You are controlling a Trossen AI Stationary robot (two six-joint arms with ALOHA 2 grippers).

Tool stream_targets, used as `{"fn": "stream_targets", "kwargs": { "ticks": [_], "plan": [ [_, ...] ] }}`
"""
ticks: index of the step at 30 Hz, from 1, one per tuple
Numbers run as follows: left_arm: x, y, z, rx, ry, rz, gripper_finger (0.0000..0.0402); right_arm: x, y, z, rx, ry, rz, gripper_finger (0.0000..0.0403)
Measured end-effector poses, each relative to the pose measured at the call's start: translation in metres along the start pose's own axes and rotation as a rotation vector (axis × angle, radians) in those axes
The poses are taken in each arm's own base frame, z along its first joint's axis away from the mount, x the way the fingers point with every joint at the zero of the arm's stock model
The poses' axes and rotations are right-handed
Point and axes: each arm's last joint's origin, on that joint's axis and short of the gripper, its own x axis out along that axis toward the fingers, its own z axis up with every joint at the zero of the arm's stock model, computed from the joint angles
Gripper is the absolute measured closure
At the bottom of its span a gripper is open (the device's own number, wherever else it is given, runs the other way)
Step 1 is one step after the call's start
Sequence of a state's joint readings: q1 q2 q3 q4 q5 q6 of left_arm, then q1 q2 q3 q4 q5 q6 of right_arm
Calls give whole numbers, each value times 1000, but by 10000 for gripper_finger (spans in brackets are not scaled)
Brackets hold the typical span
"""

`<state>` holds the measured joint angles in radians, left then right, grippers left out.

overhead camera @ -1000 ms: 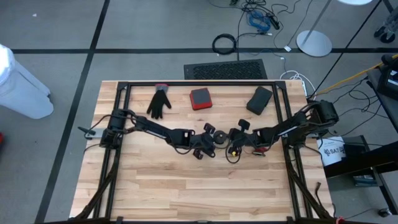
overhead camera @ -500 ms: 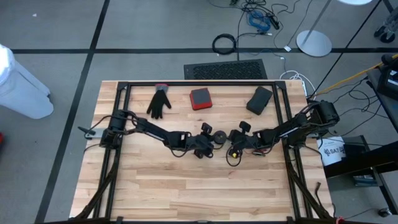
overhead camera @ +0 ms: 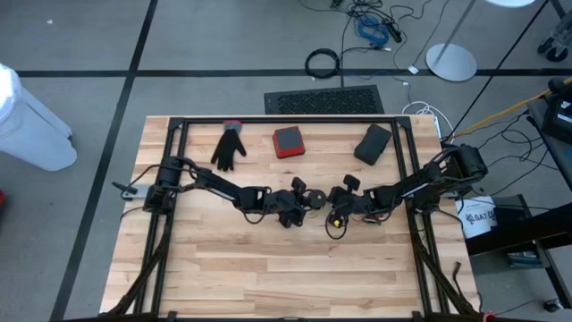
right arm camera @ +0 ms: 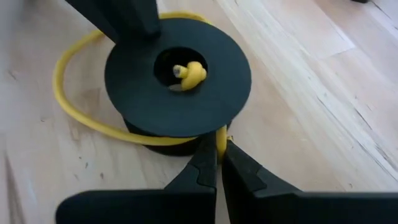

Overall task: Coil cords
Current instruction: Coil the yellow wire onto the spool

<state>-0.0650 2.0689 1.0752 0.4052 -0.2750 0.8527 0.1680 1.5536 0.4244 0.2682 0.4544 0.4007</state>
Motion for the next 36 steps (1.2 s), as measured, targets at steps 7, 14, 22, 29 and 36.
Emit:
{"fn": "stream_targets", "kwargs": {
  "ticks": [7, 14, 22, 29, 36],
  "plan": [
    [1, 4, -3, 14, 49, 61, 338, 0, 3, 3, 18, -20, 64, 403],
    [1, 6, -2, 10, 22, 60, 338, -1, 5, 5, 25, -32, 96, 403],
    [2, 11, -1, 3, -18, 55, 338, -1, 8, 10, 22, -69, 143, 403],
    [3, 15, 3, 23, -52, 44, 338, -1, 9, 11, 20, -72, 158, 403],
    [3, 17, 5, 13, -133, -5, 338, -1, 9, 12, 20, -73, 164, 403]
  ]
}}
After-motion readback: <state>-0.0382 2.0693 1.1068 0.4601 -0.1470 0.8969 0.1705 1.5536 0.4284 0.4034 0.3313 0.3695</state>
